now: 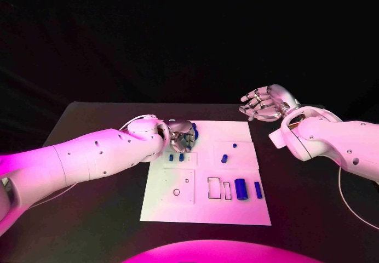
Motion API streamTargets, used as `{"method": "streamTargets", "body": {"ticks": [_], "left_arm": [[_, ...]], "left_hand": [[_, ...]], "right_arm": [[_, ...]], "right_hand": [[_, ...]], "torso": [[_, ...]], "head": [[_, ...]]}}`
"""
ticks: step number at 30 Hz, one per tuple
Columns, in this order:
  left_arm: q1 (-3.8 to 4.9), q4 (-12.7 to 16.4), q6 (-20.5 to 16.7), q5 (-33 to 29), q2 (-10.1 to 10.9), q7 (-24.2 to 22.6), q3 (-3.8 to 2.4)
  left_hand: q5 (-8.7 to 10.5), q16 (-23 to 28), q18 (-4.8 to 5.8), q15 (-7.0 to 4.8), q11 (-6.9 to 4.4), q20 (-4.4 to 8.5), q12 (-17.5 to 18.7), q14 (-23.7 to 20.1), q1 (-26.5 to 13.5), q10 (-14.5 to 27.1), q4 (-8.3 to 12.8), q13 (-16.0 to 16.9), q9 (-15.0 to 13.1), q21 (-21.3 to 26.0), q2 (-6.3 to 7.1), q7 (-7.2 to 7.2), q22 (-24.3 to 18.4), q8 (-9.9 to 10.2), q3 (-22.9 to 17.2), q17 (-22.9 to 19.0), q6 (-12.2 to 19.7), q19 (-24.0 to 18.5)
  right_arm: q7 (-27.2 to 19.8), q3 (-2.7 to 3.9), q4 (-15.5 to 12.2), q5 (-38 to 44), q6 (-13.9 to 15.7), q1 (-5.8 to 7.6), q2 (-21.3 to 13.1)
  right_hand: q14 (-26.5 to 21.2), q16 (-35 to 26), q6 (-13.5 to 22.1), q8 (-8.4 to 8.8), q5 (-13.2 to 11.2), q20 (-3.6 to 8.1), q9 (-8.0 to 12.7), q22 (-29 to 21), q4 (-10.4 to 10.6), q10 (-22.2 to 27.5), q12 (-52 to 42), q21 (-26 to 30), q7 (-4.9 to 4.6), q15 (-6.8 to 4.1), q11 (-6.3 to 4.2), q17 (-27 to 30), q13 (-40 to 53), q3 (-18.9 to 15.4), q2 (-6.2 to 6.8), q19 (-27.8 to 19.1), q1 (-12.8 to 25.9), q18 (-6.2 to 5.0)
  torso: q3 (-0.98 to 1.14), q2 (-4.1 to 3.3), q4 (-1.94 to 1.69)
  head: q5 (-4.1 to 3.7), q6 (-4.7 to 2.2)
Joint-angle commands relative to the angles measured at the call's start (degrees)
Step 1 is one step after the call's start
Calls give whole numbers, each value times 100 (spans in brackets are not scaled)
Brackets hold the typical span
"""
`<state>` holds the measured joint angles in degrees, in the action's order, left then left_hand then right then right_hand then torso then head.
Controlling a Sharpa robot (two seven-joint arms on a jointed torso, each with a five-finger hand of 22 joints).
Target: Assemble the parts on the task board
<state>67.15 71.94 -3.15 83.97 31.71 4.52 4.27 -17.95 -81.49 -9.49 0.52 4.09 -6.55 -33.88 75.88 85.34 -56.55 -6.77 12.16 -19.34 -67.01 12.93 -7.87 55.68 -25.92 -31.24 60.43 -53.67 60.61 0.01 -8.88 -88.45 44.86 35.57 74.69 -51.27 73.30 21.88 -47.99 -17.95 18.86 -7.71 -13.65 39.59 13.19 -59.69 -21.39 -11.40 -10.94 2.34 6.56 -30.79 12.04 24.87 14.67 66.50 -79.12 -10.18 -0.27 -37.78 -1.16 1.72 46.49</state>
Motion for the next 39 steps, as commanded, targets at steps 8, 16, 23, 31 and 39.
{"method": "streamTargets", "body": {"ticks": [8,16,23,31,39], "left_arm": [[-3,421,-318,-528,334,-166,-186],[9,641,-131,-829,627,-11,-322],[12,574,175,-909,731,120,-343],[9,381,352,-888,684,126,-327],[0,265,409,-863,602,112,-293]], "left_hand": [[25,-68,116,1,5,0,72,90,-42,-84,55,-6,-10,-104,-52,0,94,52,-15,70,-89,102],[23,-81,122,2,6,1,109,114,-92,-117,56,-16,-12,-134,-42,0,128,76,-10,85,-118,121],[21,-77,118,5,8,0,146,106,-139,-128,51,-25,-12,-128,-23,3,116,102,-1,53,-124,100],[28,-77,119,9,12,-5,193,102,-202,-134,38,-37,-12,-125,10,7,116,135,24,41,-126,84],[28,-75,116,10,12,-5,198,98,-206,-136,37,-39,-12,-118,10,7,107,139,25,31,-127,75]], "right_arm": [[-58,1,-3,15,-71,-3,-7],[-53,1,0,15,-77,-3,-15],[-48,0,4,16,-87,-4,-24],[-44,0,6,18,-97,-5,-17],[-42,0,7,19,-100,-7,-15]], "right_hand": [[39,-34,-23,-27,41,-25,7,-15,-13,-41,44,26,-24,-8,14,11,-21,33,-2,29,49,-14],[40,-49,-24,-28,50,-27,8,-24,-19,-43,54,32,-25,-7,15,14,-35,37,-3,30,52,-14],[42,-65,-24,-30,61,-28,10,-33,-27,-45,64,38,-26,-6,16,16,-49,42,-4,31,55,-14],[43,-84,-25,-32,69,-30,11,-43,-35,-46,77,45,-27,-4,18,19,-67,47,-5,31,60,-13],[43,-84,-25,-32,69,-30,11,-43,-35,-46,77,45,-27,-4,18,19,-67,47,-5,31,60,-13]], "torso": [[3,15,-13],[0,16,-11],[-8,-1,-8],[-9,-5,-4],[-6,-5,-1]], "head": [[-8,-15],[-1,-27],[1,-32],[26,-20],[32,-12]]}}
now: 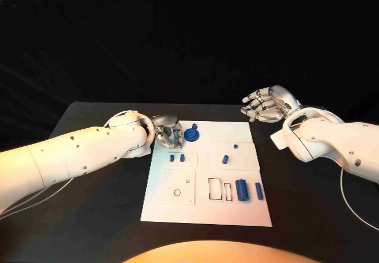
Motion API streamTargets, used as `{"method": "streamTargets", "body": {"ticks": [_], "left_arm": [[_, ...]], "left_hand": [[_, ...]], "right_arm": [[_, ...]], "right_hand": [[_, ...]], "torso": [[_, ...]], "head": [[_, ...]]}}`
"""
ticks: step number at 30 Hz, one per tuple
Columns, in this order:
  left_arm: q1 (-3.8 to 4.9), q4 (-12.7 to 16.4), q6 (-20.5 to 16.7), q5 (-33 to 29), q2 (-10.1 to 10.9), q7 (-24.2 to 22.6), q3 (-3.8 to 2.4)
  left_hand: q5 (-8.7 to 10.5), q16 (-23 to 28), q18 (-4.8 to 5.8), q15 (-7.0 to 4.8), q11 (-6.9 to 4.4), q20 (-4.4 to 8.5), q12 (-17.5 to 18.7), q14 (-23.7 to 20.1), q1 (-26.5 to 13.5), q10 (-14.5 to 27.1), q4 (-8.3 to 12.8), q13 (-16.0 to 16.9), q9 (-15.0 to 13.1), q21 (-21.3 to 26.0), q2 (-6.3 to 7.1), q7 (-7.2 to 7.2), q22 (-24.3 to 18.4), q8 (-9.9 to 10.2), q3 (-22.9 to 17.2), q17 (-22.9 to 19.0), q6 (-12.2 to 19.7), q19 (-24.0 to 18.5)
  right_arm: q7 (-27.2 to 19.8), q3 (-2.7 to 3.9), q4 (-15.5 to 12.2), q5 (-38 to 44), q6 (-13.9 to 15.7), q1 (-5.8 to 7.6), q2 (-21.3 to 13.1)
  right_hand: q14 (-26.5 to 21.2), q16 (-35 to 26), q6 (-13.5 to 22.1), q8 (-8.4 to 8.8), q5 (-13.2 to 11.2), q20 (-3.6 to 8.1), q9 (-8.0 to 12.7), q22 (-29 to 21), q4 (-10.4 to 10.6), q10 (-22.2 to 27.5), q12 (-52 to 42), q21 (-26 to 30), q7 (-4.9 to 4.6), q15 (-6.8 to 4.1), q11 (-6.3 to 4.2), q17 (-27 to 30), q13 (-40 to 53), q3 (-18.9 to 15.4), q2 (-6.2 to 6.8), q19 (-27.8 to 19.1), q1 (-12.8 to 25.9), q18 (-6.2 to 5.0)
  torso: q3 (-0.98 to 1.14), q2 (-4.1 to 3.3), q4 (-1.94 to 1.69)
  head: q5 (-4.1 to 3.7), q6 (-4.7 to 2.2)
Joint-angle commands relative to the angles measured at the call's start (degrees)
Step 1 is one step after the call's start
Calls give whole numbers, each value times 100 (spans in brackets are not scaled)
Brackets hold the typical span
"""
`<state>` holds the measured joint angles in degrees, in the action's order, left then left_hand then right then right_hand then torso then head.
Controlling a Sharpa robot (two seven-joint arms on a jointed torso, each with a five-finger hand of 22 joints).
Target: Assemble the parts on the task board
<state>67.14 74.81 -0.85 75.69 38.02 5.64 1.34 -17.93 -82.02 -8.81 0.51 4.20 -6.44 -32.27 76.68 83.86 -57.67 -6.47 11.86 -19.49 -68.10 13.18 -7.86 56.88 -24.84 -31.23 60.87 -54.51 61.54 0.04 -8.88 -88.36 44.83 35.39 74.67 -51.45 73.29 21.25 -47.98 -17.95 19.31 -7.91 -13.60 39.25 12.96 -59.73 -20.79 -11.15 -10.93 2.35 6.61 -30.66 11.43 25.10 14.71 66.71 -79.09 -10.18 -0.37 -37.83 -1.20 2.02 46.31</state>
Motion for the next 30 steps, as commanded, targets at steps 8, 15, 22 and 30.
{"method": "streamTargets", "body": {"ticks": [8,15,22,30], "left_arm": [[-3,-91,193,-16,-65,-4,11],[-3,-100,262,-28,-82,-10,14],[-3,-95,300,-52,-83,-9,24],[-3,-80,316,-62,-81,-4,32]], "left_hand": [[25,-22,48,10,0,-16,38,17,-57,-25,8,-9,2,-9,-17,6,-13,32,23,-12,-43,-18],[25,-21,48,9,-2,-17,46,13,-54,-31,12,-10,1,-9,-23,7,-10,37,19,-21,-47,-20],[33,-20,46,8,-5,-19,51,11,-52,-44,19,-10,-2,0,-30,9,-22,38,17,-27,-61,-35],[39,-25,45,6,-8,-20,58,16,-47,-56,26,-11,-5,3,-38,11,-25,40,14,-15,-75,-43]], "right_arm": [[-43,1,-7,29,-74,-6,3],[-39,1,-8,36,-71,-8,6],[-34,1,-6,38,-75,-9,8],[-29,1,-5,43,-74,-12,9]], "right_hand": [[49,-46,-30,-37,30,-12,9,-24,-18,-49,31,29,-30,-3,14,8,-28,33,-17,12,70,-13],[57,-51,-32,-39,31,-12,9,-27,-24,-55,34,30,-29,-6,12,8,-36,36,-19,18,70,-14],[63,-56,-32,-40,32,-12,10,-31,-29,-60,37,30,-28,-7,12,8,-43,38,-19,22,70,-14],[63,-56,-33,-40,32,-12,10,-31,-30,-61,37,30,-28,-7,12,7,-44,38,-19,22,70,-15]], "torso": [[11,4,2],[9,8,2],[7,6,2],[5,7,1]], "head": [[0,22],[5,31],[4,34],[2,33]]}}
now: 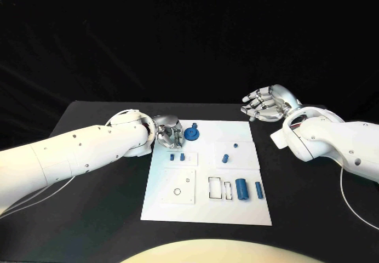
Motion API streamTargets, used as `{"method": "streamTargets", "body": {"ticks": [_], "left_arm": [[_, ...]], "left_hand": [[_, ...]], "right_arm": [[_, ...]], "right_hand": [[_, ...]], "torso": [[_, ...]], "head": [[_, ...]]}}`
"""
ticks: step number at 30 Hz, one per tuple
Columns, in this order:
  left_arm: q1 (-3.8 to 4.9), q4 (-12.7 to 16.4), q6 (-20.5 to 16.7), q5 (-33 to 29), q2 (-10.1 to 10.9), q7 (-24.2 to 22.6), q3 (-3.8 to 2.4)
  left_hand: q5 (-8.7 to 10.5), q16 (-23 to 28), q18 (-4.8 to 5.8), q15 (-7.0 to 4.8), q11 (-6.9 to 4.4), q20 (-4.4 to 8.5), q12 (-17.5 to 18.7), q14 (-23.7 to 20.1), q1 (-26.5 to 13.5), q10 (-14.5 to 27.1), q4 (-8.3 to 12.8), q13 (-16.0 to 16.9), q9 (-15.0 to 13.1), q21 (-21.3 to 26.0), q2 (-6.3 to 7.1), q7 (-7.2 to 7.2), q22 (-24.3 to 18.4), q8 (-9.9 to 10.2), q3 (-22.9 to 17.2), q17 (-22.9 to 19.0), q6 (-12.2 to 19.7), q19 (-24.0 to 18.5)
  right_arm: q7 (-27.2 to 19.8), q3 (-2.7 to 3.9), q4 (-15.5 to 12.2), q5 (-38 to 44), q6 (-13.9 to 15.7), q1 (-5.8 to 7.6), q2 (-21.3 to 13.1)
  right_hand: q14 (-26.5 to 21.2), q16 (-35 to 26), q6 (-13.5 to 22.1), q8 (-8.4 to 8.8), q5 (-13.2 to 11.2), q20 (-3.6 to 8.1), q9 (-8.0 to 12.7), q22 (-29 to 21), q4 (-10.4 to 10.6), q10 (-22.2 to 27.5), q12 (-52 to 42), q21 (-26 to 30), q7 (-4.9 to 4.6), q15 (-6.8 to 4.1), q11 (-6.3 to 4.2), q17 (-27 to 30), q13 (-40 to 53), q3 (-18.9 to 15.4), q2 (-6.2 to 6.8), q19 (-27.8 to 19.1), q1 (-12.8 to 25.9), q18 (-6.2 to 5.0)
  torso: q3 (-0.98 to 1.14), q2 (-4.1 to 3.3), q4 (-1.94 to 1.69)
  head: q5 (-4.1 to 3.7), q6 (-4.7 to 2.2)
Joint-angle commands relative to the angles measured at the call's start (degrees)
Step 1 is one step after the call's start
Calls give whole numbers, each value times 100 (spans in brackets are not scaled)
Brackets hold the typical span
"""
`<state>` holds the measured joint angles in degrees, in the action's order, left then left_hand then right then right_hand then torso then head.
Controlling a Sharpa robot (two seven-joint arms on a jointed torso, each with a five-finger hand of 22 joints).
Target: Assemble the parts on the task board
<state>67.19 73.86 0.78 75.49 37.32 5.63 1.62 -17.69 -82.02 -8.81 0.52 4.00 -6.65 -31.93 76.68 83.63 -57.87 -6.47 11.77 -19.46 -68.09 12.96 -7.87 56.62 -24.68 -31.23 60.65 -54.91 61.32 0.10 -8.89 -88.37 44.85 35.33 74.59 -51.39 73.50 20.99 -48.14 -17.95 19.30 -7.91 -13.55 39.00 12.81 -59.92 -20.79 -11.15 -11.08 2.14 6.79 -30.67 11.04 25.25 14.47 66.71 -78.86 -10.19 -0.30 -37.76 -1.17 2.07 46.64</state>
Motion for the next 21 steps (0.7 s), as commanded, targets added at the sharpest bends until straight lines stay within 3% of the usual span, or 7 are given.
{"method": "streamTargets", "body": {"ticks": [1,21], "left_arm": [[-8,16,156,-43,-11,1,5],[-9,22,126,40,-19,17,34]], "left_hand": [[20,-28,47,4,10,0,27,19,-20,-46,32,-2,-11,-3,-22,13,11,25,12,12,-44,-17],[37,-46,32,3,12,7,102,25,-50,-92,65,-11,-22,27,-21,9,-25,88,33,16,-72,-84]], "right_arm": [[-34,1,-4,42,-69,-5,4],[-28,0,-6,45,-67,-8,-2]], "right_hand": [[43,-30,-17,-40,33,-12,5,-6,-14,-42,37,30,-13,14,-7,8,-5,23,5,23,47,-14],[54,-42,-18,-42,34,-11,7,-12,-25,-51,45,30,-12,12,-8,8,-19,27,5,33,49,-16]], "torso": [[0,0,-1],[5,-1,2]], "head": [[-3,0],[-1,2]]}}
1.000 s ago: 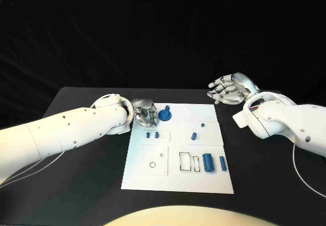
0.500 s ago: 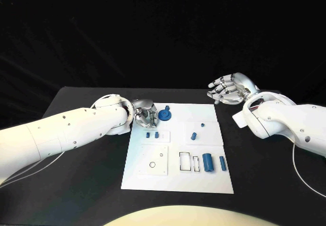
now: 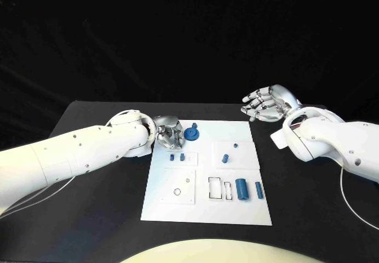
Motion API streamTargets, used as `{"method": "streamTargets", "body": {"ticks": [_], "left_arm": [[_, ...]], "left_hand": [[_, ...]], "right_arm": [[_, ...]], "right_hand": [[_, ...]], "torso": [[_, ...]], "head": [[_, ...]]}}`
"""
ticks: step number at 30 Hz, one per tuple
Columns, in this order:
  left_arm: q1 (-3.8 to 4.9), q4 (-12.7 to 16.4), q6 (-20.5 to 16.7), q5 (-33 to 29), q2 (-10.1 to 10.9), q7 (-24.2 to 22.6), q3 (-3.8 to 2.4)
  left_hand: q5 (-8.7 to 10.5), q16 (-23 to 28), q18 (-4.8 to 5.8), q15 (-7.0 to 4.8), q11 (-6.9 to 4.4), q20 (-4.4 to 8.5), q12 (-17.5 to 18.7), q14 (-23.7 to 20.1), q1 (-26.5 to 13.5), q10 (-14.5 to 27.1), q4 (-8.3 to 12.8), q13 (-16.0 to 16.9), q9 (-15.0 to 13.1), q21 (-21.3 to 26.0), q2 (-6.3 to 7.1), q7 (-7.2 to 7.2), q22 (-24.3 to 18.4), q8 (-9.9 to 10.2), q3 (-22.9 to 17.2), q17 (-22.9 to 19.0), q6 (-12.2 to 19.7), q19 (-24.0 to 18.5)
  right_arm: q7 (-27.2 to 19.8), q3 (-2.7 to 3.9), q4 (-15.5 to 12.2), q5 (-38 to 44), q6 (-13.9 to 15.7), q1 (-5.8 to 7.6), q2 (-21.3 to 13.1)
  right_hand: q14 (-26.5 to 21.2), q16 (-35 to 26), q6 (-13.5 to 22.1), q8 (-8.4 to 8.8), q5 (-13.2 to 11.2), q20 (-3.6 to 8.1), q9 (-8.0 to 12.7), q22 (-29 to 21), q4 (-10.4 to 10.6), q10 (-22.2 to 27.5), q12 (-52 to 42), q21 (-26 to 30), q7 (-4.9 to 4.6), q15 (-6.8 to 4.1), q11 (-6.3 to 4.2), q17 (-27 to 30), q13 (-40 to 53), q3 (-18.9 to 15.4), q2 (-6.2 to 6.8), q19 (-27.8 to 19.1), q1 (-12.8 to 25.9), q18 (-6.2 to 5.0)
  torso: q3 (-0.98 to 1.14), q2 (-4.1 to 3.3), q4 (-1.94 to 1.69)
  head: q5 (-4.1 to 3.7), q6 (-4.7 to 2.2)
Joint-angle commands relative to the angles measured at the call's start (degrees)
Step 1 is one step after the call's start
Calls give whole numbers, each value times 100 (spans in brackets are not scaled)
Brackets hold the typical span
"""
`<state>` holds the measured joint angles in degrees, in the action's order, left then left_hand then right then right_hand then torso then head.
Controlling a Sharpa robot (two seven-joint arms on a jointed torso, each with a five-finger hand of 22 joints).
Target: Assemble the parts on the task board
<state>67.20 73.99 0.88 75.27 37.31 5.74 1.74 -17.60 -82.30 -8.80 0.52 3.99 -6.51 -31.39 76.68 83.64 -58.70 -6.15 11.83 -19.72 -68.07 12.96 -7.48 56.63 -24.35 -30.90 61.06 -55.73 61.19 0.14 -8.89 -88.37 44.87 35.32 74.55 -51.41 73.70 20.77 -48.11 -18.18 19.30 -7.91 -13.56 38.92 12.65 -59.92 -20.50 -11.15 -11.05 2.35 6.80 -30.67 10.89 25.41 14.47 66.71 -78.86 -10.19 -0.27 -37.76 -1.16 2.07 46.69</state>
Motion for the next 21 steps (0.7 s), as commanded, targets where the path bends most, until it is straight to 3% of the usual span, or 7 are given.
{"method": "streamTargets", "body": {"ticks": [1,10,21], "left_arm": [[-10,7,110,124,-22,5,30],[-21,-17,12,519,-63,-11,93],[-30,-24,-83,599,-55,-71,107]], "left_hand": [[27,-16,32,5,17,-7,55,21,-54,-5,33,-18,5,27,-18,-32,-28,62,2,-33,16,-73],[19,-3,24,23,32,-15,97,-15,-84,13,37,-24,7,60,8,-39,-67,107,13,-91,38,-125],[17,-17,27,14,19,-17,96,2,-70,-23,56,-16,-3,45,-5,-29,-43,105,4,-57,2,-108]], "right_arm": [[-34,1,-7,42,-64,-3,-1],[-39,1,-8,42,-62,-4,-4],[-54,1,-16,42,-46,-9,-1]], "right_hand": [[34,-19,-21,-19,35,-11,8,-5,-9,-50,16,30,-15,-9,-8,8,-5,11,5,33,49,-16],[35,-24,-20,-19,35,-12,8,-7,-11,-51,19,30,-15,-8,-8,8,-10,10,7,35,53,-16],[37,-32,-18,-18,35,-12,10,-12,-14,-52,25,33,-16,-7,-6,9,-18,10,9,37,59,-15]], "torso": [[3,-2,1],[-2,-2,1],[-3,-1,-5]], "head": [[0,-2],[-9,1],[-17,5]]}}
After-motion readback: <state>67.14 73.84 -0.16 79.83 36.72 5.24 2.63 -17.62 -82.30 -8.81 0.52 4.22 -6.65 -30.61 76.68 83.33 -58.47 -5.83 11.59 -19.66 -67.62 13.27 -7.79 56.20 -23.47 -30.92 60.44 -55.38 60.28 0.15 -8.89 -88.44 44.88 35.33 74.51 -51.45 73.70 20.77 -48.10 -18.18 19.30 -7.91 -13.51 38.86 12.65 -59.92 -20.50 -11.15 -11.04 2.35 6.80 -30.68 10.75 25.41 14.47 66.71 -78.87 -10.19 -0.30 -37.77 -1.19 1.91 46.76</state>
